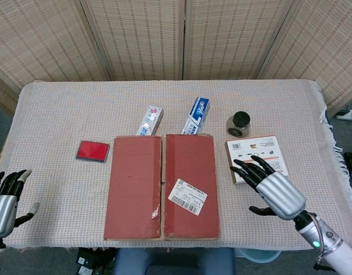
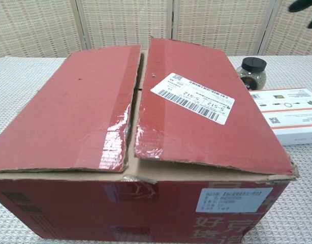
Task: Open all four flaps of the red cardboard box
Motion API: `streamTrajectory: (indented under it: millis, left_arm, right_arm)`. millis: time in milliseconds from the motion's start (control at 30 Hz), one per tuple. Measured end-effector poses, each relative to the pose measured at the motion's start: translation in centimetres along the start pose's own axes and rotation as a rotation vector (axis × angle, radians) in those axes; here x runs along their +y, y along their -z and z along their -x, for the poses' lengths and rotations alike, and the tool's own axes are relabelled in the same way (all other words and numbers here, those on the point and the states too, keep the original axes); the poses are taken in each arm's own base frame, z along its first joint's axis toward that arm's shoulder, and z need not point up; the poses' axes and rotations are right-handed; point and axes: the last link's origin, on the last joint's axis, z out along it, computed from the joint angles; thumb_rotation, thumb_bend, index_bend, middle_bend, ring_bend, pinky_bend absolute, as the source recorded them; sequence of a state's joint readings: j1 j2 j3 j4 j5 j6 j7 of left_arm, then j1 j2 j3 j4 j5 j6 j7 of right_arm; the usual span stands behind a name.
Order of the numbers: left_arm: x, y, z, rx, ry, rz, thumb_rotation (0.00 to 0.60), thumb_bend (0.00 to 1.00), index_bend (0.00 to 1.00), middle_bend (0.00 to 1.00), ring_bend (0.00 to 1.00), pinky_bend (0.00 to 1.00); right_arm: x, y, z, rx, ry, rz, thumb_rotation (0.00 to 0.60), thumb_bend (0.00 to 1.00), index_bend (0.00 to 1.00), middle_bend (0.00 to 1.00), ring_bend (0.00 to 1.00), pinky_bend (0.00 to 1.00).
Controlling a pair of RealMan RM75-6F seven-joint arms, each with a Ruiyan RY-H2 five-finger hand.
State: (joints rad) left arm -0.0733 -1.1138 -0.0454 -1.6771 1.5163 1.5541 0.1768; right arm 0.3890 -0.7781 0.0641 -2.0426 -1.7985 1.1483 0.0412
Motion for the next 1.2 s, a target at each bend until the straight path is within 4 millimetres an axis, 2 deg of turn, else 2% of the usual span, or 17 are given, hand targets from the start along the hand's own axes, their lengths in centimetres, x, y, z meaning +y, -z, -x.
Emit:
streamTrajectory:
  millis: [100,200,267,500,733,1000,1200]
  left_arm:
    - [-0.1,0.3,-0.2,0.001,-0.001,-0.005,0.600,0.34,0.13,0.15,0.15,0.00]
    - [-0.2,0.5,-0.2,-0.002,0.000,-0.010,0.600,0.34,0.13,0.15,0.15,0.00]
    - [-0.2,0.6,-0.2,-0.003,0.000,-0.012,0.600,0.34,0.13,0.15,0.15,0.00]
    - [-0.2,0.7,-0.1,-0.009,0.002,-0.018,0.600,0.34,0.13,0.15,0.15,0.00]
    - [-0.3,0.8,0.1,-0.017,0.003,-0.023,0.600,0.34,0.13,0.15,0.15,0.00]
    - [-0.8,0.9,0.4,-0.029,0.003,-0.042,0.600,0.34,0.13,0.15,0.15,0.00]
    - [-1.1,1.0,0.5,-0.037,0.003,-0.050,0.600,0.34,0.13,0.15,0.15,0.00]
  right_arm:
    - [-1.7,-1.9,-0.6,-0.035,-0.033,-0.088,0.379,0.07,0.12,0.09,0.13,0.00]
    - [-2.9,-3.4,-0.9,-0.073,-0.068,-0.151,0.279,0.04,0.14,0.09,0.14,0.00]
    - [-3.5,-4.2,-1.0,-0.097,-0.084,-0.178,0.241,0.01,0.15,0.10,0.14,0.00]
    - [-5.5,-7.4,-1.6,-0.145,-0.130,-0.260,0.208,0.00,0.22,0.19,0.21,0.00]
    - [-8.0,-10.4,-1.7,-0.200,-0.110,-0.338,0.205,0.00,0.26,0.21,0.21,0.00]
    - [-10.5,-13.9,-1.1,-0.229,-0.025,-0.404,0.195,0.00,0.27,0.23,0.22,0.00]
    - [-11.4,-15.7,-0.2,-0.244,0.024,-0.415,0.186,0.00,0.29,0.26,0.21,0.00]
